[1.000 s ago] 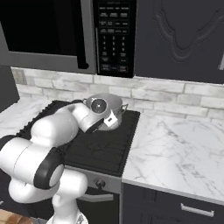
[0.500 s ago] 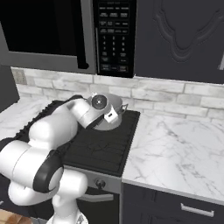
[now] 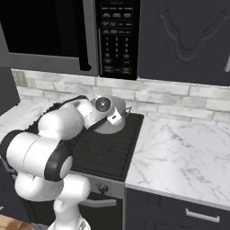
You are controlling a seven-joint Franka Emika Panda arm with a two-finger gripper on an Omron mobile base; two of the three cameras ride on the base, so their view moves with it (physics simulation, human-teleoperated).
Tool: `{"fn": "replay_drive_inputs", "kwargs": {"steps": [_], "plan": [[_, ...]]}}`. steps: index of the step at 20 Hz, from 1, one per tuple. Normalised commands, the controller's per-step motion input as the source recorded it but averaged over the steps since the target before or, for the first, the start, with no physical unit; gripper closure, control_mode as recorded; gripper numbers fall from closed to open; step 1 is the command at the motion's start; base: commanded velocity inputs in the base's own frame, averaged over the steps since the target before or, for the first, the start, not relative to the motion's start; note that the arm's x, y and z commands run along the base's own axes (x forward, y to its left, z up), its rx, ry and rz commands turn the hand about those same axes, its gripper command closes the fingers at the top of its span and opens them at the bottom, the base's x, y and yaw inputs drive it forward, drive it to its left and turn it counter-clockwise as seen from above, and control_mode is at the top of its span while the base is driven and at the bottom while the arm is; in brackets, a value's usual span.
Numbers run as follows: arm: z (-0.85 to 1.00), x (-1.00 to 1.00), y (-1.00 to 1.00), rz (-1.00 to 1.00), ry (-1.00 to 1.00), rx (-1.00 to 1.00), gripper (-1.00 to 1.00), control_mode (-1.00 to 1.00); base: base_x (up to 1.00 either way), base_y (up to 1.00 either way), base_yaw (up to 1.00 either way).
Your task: Move the pot and pan from the stove into the sink.
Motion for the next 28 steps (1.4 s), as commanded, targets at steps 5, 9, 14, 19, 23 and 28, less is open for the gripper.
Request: {"fn": "replay_drive_inputs", "kwargs": {"steps": [5, 9, 14, 19, 23, 28], "plan": [[-0.22, 0.12, 0.0, 0.0, 0.0, -0.03, -1.0, -1.0, 0.0, 0.0, 0.0], [-0.31, 0.03, 0.0, 0.0, 0.0, -0.06, -1.0, -1.0, 0.0, 0.0, 0.0], [-0.22, 0.05, 0.0, 0.0, 0.0, -0.04, -1.0, -1.0, 0.0, 0.0, 0.0], [-0.14, 0.04, 0.0, 0.0, 0.0, -0.02, -1.0, -1.0, 0.0, 0.0, 0.0], [-0.06, 0.04, 0.0, 0.0, 0.0, -0.01, -1.0, -1.0, 0.0, 0.0, 0.0], [0.0, 0.0, 0.0, 0.0, 0.0, 0.0, 1.0, -1.0, 0.0, 0.0, 0.0]]}}
